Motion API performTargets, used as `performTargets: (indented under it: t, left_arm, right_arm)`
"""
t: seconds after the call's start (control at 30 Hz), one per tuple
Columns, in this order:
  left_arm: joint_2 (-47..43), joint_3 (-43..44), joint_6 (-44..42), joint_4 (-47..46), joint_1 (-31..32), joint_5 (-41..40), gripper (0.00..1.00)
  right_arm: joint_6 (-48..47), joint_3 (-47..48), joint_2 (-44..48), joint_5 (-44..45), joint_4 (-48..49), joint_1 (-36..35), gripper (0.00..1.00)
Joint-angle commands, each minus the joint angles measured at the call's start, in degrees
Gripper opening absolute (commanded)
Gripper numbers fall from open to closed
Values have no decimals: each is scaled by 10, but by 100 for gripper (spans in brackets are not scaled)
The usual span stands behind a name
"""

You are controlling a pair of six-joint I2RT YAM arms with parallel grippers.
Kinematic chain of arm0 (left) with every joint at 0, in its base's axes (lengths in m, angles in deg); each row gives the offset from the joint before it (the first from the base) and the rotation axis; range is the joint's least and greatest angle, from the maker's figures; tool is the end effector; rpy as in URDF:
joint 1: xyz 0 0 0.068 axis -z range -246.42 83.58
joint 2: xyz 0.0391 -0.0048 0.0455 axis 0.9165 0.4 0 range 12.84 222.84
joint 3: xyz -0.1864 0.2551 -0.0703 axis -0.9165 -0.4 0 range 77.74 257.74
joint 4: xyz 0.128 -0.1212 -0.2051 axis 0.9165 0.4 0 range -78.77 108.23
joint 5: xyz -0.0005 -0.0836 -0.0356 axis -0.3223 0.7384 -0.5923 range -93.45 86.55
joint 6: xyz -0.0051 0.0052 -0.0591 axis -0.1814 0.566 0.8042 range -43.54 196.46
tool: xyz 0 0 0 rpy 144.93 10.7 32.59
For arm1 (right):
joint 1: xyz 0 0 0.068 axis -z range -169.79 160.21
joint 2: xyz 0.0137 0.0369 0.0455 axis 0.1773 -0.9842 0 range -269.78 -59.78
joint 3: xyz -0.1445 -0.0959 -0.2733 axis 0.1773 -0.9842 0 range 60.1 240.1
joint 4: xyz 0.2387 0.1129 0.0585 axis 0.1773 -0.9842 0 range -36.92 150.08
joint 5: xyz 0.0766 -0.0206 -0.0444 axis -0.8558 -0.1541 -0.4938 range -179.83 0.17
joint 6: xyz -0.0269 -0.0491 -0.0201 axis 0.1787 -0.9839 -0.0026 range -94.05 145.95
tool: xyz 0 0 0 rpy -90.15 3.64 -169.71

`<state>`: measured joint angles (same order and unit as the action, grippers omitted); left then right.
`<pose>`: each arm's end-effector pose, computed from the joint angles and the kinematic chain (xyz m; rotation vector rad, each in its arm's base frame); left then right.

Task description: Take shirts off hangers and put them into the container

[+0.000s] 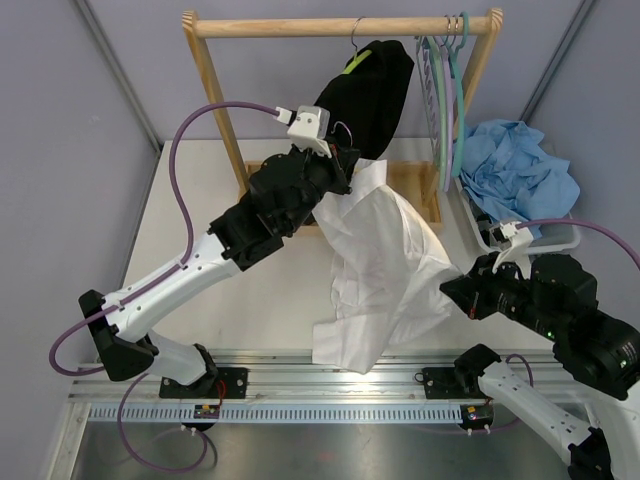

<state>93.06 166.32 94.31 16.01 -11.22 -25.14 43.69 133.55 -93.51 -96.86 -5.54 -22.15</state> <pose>0.1981 -0.2566 0.5286 0.1941 1.5459 -0.7320 0.0140 0.0152 0.4466 -0.3447 2.0573 0.6686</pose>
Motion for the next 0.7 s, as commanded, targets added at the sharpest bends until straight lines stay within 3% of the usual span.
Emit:
performTargets:
  t: [0.0, 0.3, 0.53, 0.67]
  left_arm:
    - [-5, 41, -19, -37, 3, -33, 0]
    - [-9, 153, -215, -45, -48, -200, 0]
    - [-79, 116, -319, -118, -50, -294, 0]
    - [-130, 83, -338, -135, -50, -324, 0]
  right_arm:
    - [8, 7, 15, 5, 16, -4, 0]
    - [40, 72, 53, 109, -95, -4, 0]
    - [72, 97, 40, 219, -136, -4, 0]
    - [114, 124, 28, 352, -178, -4, 0]
